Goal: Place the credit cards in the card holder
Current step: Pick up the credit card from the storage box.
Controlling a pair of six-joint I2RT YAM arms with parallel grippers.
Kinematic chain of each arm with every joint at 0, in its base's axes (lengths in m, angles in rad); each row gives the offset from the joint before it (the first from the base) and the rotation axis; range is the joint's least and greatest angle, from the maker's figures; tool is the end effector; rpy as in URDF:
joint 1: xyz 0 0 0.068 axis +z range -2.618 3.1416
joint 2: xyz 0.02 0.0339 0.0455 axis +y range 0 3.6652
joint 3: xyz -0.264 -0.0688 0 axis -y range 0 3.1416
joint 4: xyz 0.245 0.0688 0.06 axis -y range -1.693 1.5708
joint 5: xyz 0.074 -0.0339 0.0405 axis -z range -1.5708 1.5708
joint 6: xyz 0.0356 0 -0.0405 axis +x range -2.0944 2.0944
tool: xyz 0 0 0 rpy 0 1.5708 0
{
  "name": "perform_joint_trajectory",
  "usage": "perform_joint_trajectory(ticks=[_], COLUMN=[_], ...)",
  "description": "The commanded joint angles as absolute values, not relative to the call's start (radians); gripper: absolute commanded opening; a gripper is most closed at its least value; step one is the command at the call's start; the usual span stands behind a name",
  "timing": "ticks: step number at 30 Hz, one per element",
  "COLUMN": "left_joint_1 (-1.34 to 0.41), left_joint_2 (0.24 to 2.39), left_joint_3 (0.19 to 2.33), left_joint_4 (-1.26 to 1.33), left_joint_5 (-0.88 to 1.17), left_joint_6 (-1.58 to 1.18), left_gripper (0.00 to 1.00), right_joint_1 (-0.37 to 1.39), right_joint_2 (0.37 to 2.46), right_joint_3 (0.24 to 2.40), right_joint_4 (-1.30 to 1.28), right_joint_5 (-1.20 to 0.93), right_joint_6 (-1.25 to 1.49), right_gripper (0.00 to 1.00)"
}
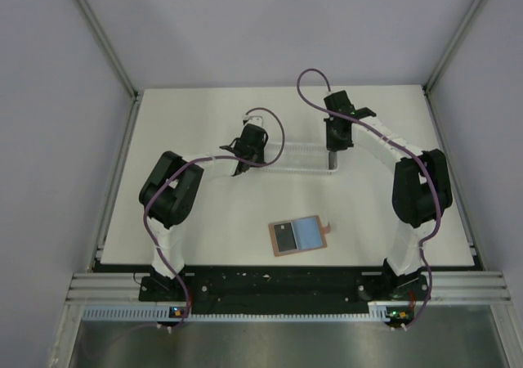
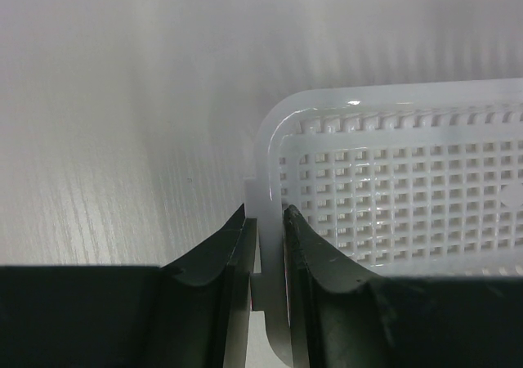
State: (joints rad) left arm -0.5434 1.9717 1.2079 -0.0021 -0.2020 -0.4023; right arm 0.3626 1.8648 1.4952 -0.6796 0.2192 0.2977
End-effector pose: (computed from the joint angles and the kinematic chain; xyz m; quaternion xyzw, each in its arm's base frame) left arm 0.3631 -0.2110 0.1550 0.0251 0.9159 -0.0949 0.3892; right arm 0.3775 0.1349 0.2393 -0.0030 0.9608 -0.0169 0.2767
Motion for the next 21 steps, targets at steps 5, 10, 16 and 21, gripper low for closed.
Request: perform_joint_trajectory(ticks=[5,10,16,21], left_joint_1=[-0.528,-0.526,-0.528,-0.526], left_joint_2=[1.925,1.913,1.887,1.882], left_joint_3=[1.213,1.204,1.187,1.19], left_joint_4=[-0.025,-0.018,-0.008,-0.009], left_joint_5=[-0.209,-0.201,-0.193,-0.184], left_joint_6=[-0.393,-0.396,-0.402,-0.402], left_gripper=[0.31,0.35,0.38,0.38], right_joint_1=[0.359,0.359,0.357,0.359], right_joint_2=[1.822,1.825,1.821,1.807], right_joint_3=[1.471,1.465,1.451,1.45], right_joint_4=[-0.644,-0.644,-0.637,-0.634], right_joint_5=[0.181,0.21,0.236,0.251], right_joint_6=[0.301,0.299,0.304,0.305], right_gripper=[0.0,0.0,0.0,0.02])
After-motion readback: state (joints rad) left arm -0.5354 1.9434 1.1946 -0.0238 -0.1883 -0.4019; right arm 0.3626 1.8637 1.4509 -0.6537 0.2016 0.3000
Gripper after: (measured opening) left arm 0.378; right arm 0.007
